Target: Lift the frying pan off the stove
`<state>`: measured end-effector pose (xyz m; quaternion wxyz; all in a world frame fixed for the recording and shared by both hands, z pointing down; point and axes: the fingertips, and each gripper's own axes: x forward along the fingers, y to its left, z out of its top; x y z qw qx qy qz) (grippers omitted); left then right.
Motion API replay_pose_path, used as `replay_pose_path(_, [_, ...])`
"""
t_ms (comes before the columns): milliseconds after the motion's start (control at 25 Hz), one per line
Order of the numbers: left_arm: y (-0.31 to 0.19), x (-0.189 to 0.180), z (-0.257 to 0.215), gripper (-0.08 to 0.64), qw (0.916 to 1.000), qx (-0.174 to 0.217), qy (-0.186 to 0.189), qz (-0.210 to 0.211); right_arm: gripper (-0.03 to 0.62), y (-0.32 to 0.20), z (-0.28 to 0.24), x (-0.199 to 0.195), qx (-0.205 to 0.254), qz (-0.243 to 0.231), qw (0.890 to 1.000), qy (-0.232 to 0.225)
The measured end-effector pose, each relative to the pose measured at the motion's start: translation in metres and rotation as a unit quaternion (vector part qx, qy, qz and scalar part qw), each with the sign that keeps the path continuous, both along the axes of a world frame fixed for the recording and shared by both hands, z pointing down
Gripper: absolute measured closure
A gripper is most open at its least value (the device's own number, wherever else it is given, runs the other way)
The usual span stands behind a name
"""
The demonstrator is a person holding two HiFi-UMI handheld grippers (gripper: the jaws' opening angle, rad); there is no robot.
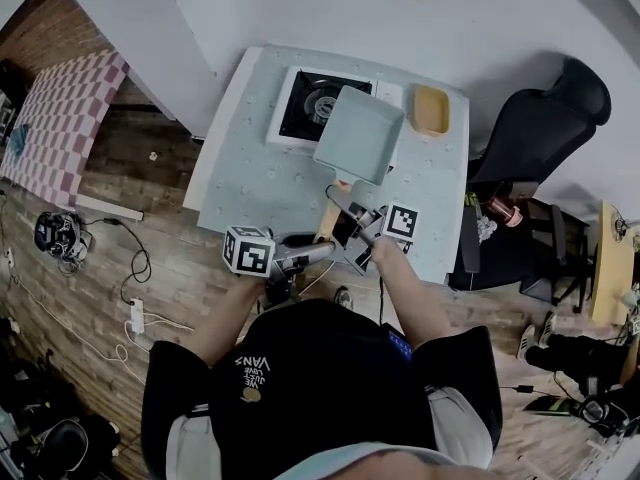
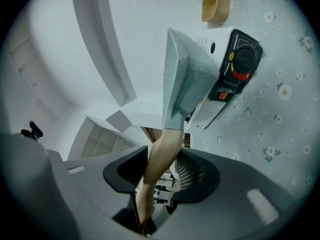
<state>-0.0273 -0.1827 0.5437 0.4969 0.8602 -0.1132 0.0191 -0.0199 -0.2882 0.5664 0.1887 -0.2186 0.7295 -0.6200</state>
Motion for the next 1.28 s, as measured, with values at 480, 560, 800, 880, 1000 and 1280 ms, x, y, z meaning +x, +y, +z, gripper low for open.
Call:
replay_pose_path(480, [0.044, 0.011, -0.001, 0.425, 0.9986, 0.008, 0.006, -0.052, 0.417, 0.044, -0.002, 0.000, 0.003, -0.048, 0.999, 0.013])
replay_pose_path(560, [0.052, 0.010, 0.001, 0.425, 0.9978, 0.007, 0.005, -0.066, 0.417, 0.051, 0.001, -0.003, 0.004, -0.063, 0.998, 0.018])
replay_pose_path(800, [0.074, 0.003, 0.005, 0.425, 0.9928, 0.007, 0.006, -0.120, 0.417, 0.075, 0.006, -0.019, -0.001, -0.112, 0.993, 0.022])
replay_pose_path(880, [0.080, 0.000, 0.006, 0.425, 0.9904, 0.008, 0.005, -0.138, 0.417, 0.082, 0.007, -0.026, 0.001, -0.131, 0.991, 0.024])
replay_pose_path(1000, [0.091, -0.004, 0.006, 0.425, 0.9861, 0.008, 0.004, -0.166, 0.417, 0.094, 0.007, -0.037, 0.001, -0.159, 0.987, 0.020])
replay_pose_path(1280, [0.113, -0.021, 0.006, 0.425, 0.9736, 0.012, 0.002, -0.228, 0.416, 0.121, 0.006, -0.066, 0.004, -0.219, 0.976, 0.018])
